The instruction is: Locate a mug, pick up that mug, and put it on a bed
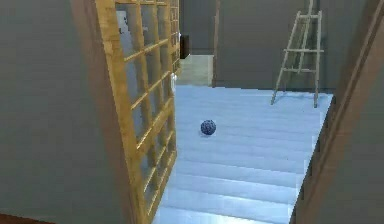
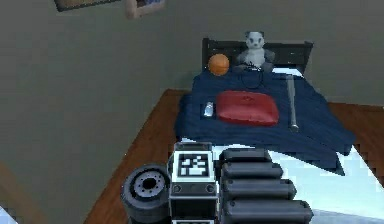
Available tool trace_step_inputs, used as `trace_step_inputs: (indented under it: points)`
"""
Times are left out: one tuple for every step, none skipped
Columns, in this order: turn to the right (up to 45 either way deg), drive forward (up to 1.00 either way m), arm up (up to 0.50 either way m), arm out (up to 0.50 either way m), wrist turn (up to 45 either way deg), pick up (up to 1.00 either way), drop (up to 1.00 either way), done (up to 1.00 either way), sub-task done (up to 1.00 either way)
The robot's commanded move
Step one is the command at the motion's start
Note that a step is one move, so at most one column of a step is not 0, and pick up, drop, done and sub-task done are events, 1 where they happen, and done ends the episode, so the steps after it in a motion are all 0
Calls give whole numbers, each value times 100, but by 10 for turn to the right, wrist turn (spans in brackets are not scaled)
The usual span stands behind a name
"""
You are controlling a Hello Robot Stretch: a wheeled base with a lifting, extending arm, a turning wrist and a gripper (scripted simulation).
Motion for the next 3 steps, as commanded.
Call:
trace_step_inputs:
  points:
    - [210,0,0,0,0,0,0,0,0]
    - [0,75,0,0,0,0,0,0,0]
    - [-90,0,0,0,0,0,0,0,0]
